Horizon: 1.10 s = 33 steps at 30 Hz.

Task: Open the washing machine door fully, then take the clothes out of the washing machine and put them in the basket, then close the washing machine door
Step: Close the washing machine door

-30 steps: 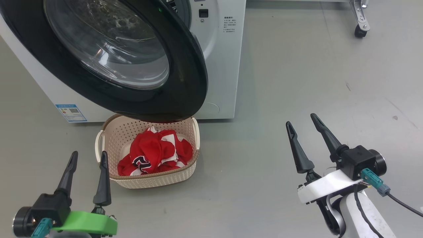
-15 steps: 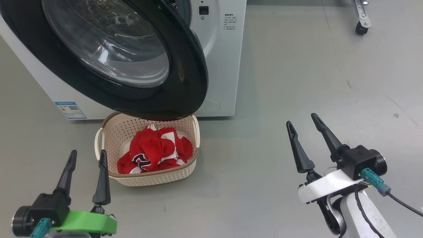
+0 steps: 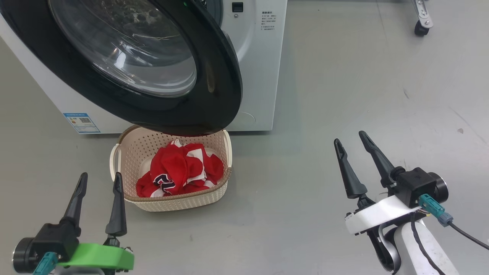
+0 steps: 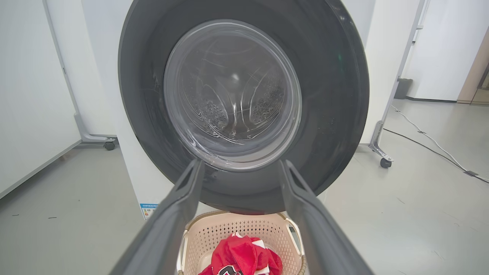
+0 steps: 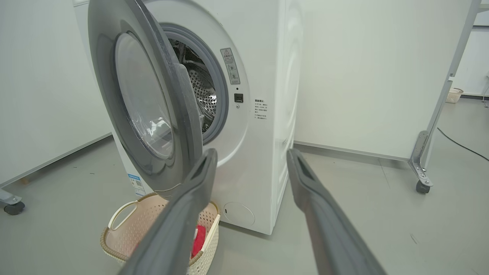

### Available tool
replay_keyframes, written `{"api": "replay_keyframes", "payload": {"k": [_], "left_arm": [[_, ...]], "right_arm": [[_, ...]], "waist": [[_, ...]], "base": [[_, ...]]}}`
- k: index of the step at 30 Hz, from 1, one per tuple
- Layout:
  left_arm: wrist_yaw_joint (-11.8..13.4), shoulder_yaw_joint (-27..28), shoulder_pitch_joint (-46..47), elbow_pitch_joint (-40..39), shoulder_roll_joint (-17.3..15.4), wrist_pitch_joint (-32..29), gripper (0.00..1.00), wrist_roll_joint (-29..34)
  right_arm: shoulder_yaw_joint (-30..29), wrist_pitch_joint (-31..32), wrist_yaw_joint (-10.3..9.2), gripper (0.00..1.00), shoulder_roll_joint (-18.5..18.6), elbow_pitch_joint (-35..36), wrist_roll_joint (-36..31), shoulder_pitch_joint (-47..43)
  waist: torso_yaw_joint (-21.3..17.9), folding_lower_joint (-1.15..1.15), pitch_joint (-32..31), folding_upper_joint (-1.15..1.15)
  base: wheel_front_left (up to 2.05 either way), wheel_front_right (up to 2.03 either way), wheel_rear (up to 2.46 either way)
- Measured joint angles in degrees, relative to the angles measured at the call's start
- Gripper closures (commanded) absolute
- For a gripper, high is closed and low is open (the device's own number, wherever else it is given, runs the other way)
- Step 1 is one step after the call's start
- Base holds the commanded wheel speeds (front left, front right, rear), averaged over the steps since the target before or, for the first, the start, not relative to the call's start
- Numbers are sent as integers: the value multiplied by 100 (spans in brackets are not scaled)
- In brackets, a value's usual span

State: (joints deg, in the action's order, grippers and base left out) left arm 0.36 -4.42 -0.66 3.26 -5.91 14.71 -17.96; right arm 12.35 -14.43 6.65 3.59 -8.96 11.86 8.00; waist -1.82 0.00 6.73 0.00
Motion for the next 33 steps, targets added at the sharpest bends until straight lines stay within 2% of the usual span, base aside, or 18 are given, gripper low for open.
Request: {"api": "replay_keyframes", "payload": {"k": [1, 2, 9, 18, 27, 33], "left_arm": [[-18, 8, 0, 0, 2, 0, 0, 0], [-19, 11, 0, 0, 5, 0, 0, 2], [-83, -44, 11, -31, 93, 0, 0, 132], [-168, -144, 218, -166, 179, 0, 0, 165], [-230, -381, 545, -211, 300, 0, 0, 183], [-275, -542, 805, -205, 335, 0, 0, 182]], "right_arm": [[0, 0, 0, 60, 0, 0, 0, 0], [1, 0, 0, 100, 0, 2, 0, 0], [69, -1, 32, 100, 30, 116, 7, 12], [512, 1, 33, 100, 265, 280, -152, 436], [1168, 172, 34, 100, 713, 499, -294, 1286], [1401, 335, 34, 100, 1037, 535, -288, 1818]], "waist": [[2, 0, 6, 0], [3, 0, 13, 0], [79, 0, 186, 0], [284, 0, 581, 0], [625, 0, 1114, 0], [928, 0, 1470, 0]], "base": [[0, 0, 0], [0, 0, 0], [0, 0, 0], [0, 0, 0], [0, 0, 0], [0, 0, 0]]}}
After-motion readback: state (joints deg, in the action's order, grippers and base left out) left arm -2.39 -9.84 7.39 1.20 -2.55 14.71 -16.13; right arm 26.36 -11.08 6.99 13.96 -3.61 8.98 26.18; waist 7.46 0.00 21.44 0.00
